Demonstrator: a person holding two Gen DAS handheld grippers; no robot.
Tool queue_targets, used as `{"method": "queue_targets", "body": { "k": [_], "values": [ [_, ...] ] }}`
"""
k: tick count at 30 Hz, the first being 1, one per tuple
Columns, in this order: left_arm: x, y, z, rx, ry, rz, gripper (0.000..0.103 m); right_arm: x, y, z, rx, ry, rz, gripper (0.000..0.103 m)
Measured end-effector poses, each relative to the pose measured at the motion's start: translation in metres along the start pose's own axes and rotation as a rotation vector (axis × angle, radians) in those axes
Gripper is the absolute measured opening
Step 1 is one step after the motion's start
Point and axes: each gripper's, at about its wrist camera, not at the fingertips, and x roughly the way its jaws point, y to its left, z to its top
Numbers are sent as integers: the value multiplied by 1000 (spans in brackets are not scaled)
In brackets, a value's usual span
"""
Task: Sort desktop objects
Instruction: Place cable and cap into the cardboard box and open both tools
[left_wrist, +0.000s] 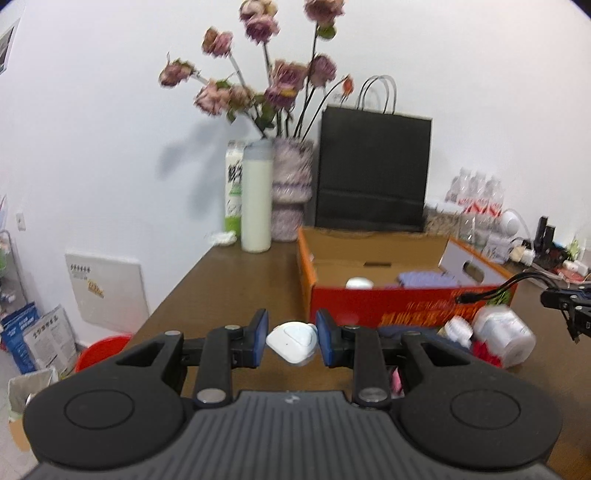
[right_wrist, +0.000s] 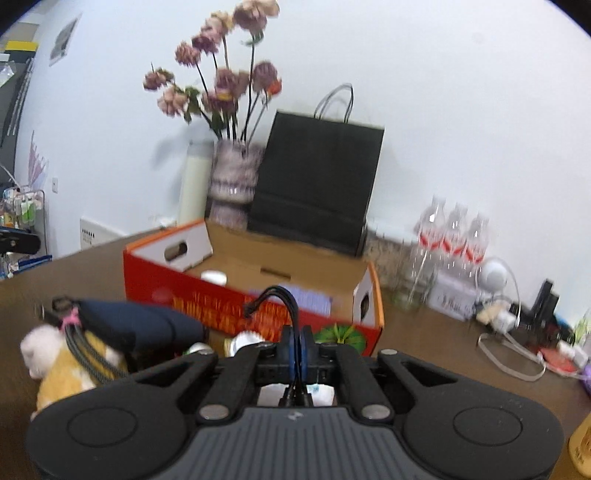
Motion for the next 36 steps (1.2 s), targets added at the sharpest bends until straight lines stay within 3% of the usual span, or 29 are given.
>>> {"method": "queue_targets", "body": {
  "k": [11,16,25,36],
  "values": [
    [22,-56,61,43,-146,-124,29,15,-7,47,57,-132,-4,2],
    [53,-80,82,50,-168,-168,29,36,-12,67,84,-177,2,2],
    [146,-88,95,18,-56,-185,29,106,-24,78,131,-146,55,2],
    [236,-87,80,16,146,-161,29,200,-30,63,157,46,116,2]
  ]
}}
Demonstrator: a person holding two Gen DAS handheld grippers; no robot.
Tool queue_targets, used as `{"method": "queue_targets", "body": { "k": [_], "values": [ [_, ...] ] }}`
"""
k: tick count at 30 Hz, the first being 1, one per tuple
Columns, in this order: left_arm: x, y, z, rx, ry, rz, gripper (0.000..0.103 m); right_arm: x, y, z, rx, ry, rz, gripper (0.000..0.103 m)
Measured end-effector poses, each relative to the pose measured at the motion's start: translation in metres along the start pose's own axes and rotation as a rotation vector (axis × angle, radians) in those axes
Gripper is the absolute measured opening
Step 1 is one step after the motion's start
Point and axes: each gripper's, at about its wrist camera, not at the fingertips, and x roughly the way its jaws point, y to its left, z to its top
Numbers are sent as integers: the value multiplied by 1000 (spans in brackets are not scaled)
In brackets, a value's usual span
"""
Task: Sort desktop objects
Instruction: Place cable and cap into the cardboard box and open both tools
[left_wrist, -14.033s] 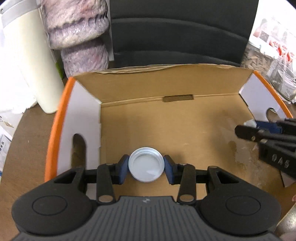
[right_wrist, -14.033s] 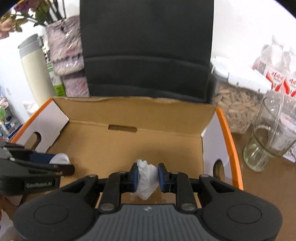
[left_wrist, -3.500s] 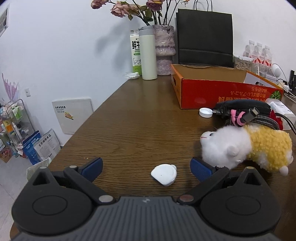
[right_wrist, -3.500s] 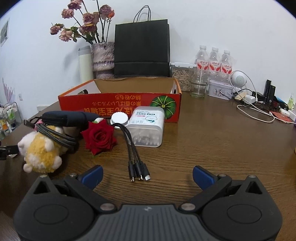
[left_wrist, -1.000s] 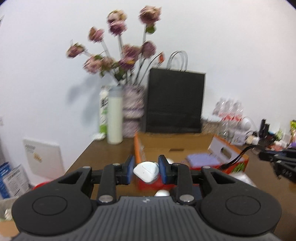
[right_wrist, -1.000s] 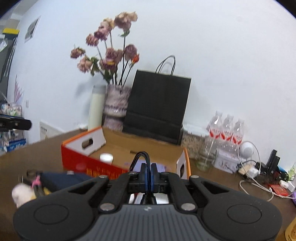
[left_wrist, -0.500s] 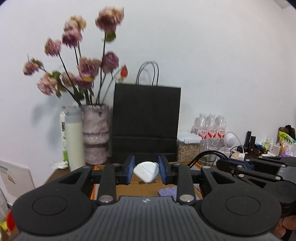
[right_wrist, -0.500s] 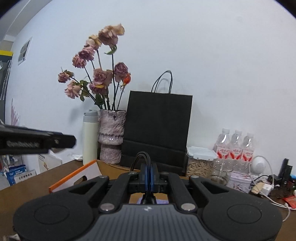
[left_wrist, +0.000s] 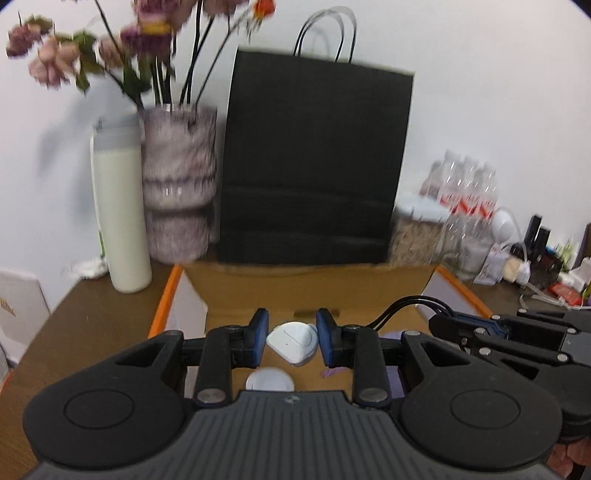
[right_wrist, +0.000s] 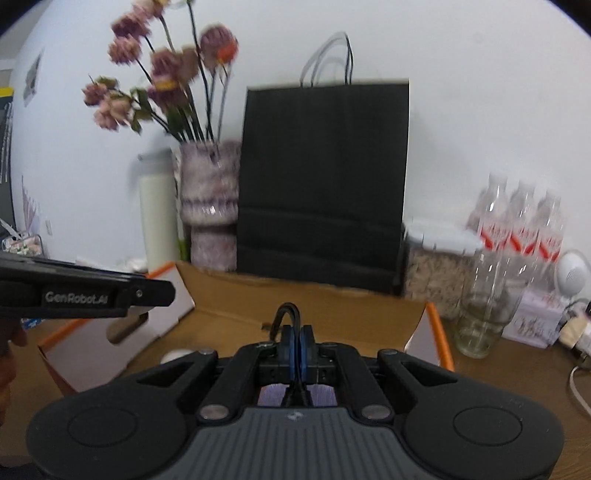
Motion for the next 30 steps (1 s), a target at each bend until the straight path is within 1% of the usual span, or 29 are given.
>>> {"method": "queue_targets", "body": {
  "k": [3,5,9,17,21,22,23,25,26,27,28,29,30],
  "values": [
    [11,4,-6,-18,53,-27,29,10,-7,-3,52,56,27,2],
    [16,5,-9,-28,78,-42,29,10,-10,-5,70,63,30,2],
    [15,3,-12,-9,78,-19,29,9,-9,-6,67,73,27,2],
    [18,1,-13,-5,105,-5,29,13,-13,-8,85,107,23,2],
    [22,1,-15,1,131,-6,29,18,-16,-10,115,160,51,4],
    [22,1,-16,2,135,-8,30,19,-17,-10,130,175,64,8],
    [22,0,-16,4,137,-7,32,21,-18,-10,145,188,75,9],
    [21,-1,-17,8,134,-4,43,21,-18,-11,138,198,67,11],
    [20,-1,-17,9,131,2,48,21,-17,-11,131,199,56,13],
    [20,-1,-16,10,129,7,57,20,-17,-11,131,200,51,23],
    [19,-1,-16,12,123,11,68,20,-17,-10,132,200,51,40],
    [17,-2,-15,14,117,14,74,19,-17,-10,131,198,50,51],
    [16,-2,-15,17,111,25,83,18,-17,-9,126,197,47,66]
  ]
}}
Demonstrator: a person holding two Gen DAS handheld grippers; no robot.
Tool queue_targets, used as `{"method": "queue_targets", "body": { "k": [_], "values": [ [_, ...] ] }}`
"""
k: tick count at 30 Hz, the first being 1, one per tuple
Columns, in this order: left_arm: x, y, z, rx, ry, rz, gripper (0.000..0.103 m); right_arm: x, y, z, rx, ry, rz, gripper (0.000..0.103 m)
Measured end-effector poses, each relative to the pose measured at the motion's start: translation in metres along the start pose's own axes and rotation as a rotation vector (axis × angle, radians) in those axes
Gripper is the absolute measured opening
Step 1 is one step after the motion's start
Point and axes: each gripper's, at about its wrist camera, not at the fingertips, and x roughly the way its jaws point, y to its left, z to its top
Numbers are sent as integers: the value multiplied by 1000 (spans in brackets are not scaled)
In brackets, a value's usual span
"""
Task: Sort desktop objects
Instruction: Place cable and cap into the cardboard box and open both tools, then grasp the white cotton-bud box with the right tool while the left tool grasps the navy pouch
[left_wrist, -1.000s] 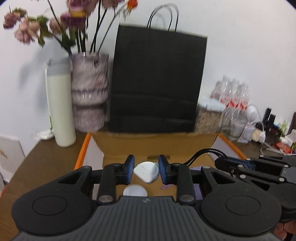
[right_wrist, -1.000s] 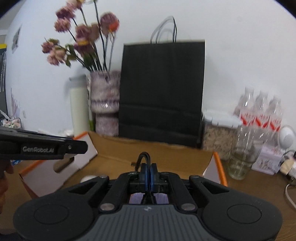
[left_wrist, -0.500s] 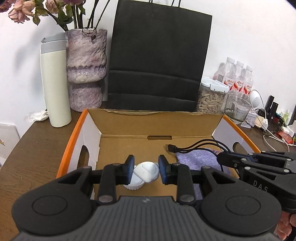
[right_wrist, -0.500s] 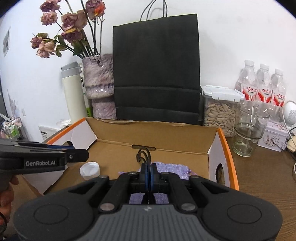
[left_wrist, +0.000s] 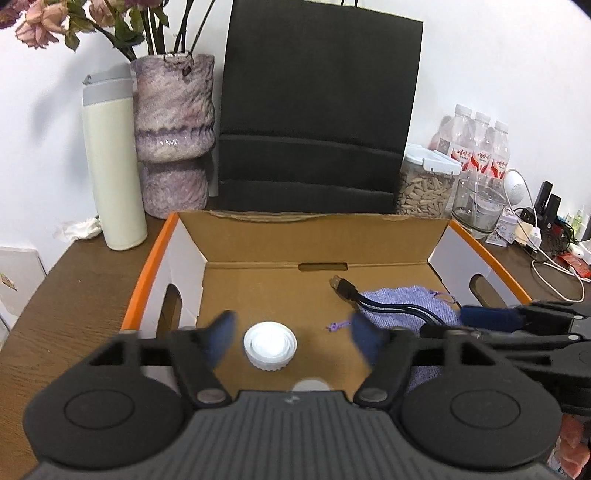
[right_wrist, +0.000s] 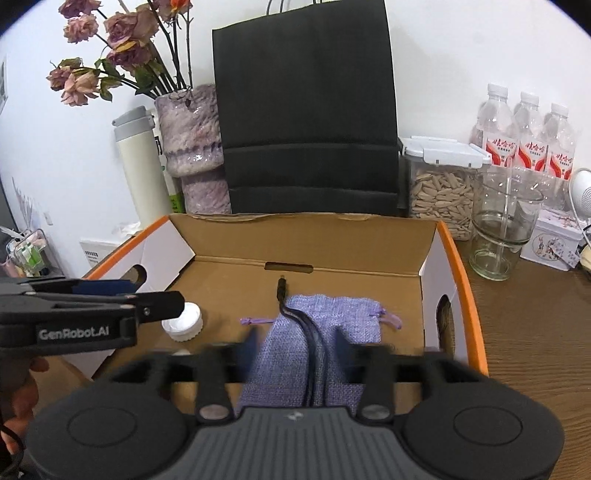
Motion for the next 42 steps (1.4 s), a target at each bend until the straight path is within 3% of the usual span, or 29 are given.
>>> {"method": "queue_targets", "body": {
  "k": [2,3,4,8,17,27,31,42],
  "values": [
    [-2,-1,2,11,-11,64,95,-3,1,1,-8,-5,-39,80],
    [-2,-2,3,16,-20,103,103,-5,0,2,-7,-8,-53,94],
    [-3,-1,3,19,-28,118,103,-6,-2,3,-2,-10,-57,103],
    [-3,1,5,-1,-14,84,103,-11,-1,5,-10,-12,-75,103],
    [-13,-1,7,11,-35,103,103,-18,3,5,-32,-25,-91,103],
    [-47,-1,1,9,-85,87,103,-59,-1,-10,-44,-70,-128,103],
    [-67,2,-7,2,-102,83,103,-81,-1,-24,-42,-80,-138,103],
    [-101,4,-44,-15,-72,81,103,-101,12,-78,-69,-2,-182,103]
  ]
}}
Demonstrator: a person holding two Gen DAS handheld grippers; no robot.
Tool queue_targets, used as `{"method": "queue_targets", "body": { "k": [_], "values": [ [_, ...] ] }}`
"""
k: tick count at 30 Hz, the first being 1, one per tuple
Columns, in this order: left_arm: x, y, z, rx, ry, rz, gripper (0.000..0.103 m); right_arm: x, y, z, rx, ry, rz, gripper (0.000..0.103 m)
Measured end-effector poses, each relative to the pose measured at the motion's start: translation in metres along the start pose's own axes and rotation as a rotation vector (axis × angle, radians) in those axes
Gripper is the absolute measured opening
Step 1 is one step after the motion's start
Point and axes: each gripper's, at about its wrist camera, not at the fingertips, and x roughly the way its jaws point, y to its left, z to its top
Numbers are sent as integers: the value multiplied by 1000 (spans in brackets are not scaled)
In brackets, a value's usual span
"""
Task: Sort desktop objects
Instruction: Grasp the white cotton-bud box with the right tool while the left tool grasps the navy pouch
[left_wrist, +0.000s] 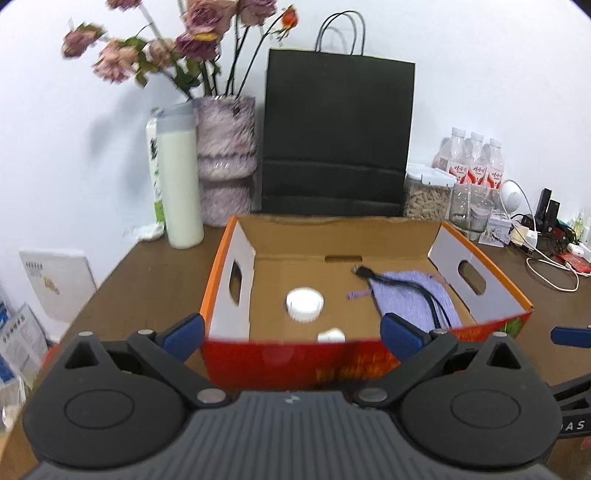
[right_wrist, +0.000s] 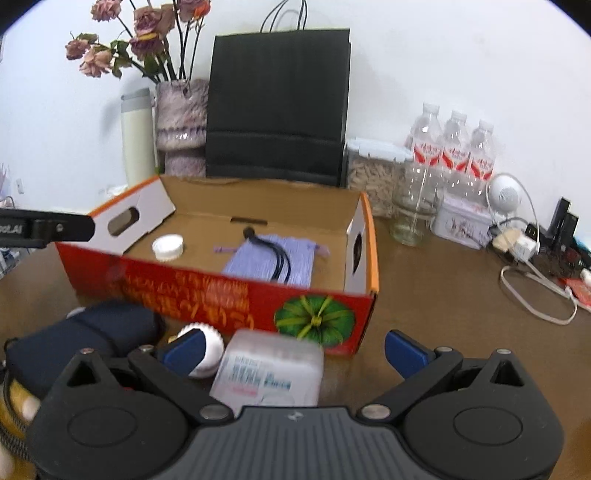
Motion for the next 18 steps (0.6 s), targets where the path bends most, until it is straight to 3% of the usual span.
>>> {"method": "queue_targets", "body": {
  "k": [14,18],
  "values": [
    [-7,-10,-25,3,22,-10,103,23,9,-24,3,74,-74,101],
    [-5,-10,-26,-1,35,-6,103,24,5,-24,25,81,-68,85]
  ]
}}
